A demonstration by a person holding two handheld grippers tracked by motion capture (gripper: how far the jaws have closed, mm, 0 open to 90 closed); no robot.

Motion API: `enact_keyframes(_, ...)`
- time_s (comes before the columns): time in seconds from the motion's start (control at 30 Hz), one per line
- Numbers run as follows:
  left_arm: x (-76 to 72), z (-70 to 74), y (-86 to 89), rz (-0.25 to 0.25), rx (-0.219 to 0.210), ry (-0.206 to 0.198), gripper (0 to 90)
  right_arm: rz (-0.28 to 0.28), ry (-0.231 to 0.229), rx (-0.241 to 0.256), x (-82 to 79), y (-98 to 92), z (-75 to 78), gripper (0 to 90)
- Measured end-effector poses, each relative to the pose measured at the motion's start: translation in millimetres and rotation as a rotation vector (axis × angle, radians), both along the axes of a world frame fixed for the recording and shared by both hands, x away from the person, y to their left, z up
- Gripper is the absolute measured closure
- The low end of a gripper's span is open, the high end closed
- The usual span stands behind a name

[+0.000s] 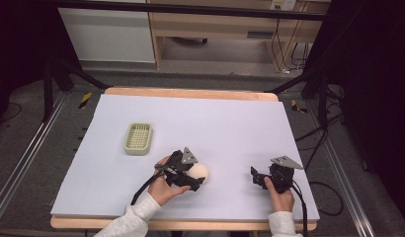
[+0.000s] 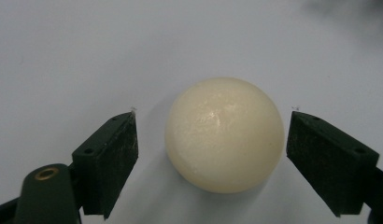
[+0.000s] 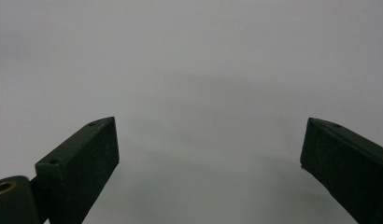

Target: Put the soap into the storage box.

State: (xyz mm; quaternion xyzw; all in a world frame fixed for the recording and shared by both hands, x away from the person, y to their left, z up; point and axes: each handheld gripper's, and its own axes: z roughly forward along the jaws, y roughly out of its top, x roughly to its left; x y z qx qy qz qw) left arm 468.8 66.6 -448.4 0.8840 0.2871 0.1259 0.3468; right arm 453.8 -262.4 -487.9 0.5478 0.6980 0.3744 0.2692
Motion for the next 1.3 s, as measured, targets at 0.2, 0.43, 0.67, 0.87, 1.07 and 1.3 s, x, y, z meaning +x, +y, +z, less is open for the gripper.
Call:
enact_keyframes(0.2, 2.3, -3.2, -5.6, -0.01, 0.018, 0.01, 16.3, 0.0, 0.0, 0.0, 0.0, 0.0, 0.0, 4.8)
enact_keyframes(0.43, 6.2, -7.0, -9.0, -0.014, 0.029, 0.034, 16.4, -0.001, 0.003, 0.003, 0.0, 0.2, 0.0, 4.8)
enact_keyframes(0.67, 7.4, -10.6, -11.7, -0.027, 0.052, 0.048, 17.9, 0.001, 0.002, -0.001, 0.3, 0.1, -0.1, 4.8)
enact_keyframes(0.87, 8.5, -12.8, -13.9, -0.029, 0.056, 0.061, 18.8, 0.002, 0.004, -0.005, 0.2, -0.1, -0.1, 4.8)
enact_keyframes(1.07, 9.8, -15.3, -15.7, -0.029, 0.069, 0.067, 19.5, 0.002, 0.002, -0.002, 0.1, 0.1, 0.0, 4.8)
enact_keyframes(1.3, 9.6, -15.7, -18.5, -0.028, 0.075, 0.061, 22.1, 0.001, 0.0, -0.004, 0.2, 0.1, 0.0, 4.8)
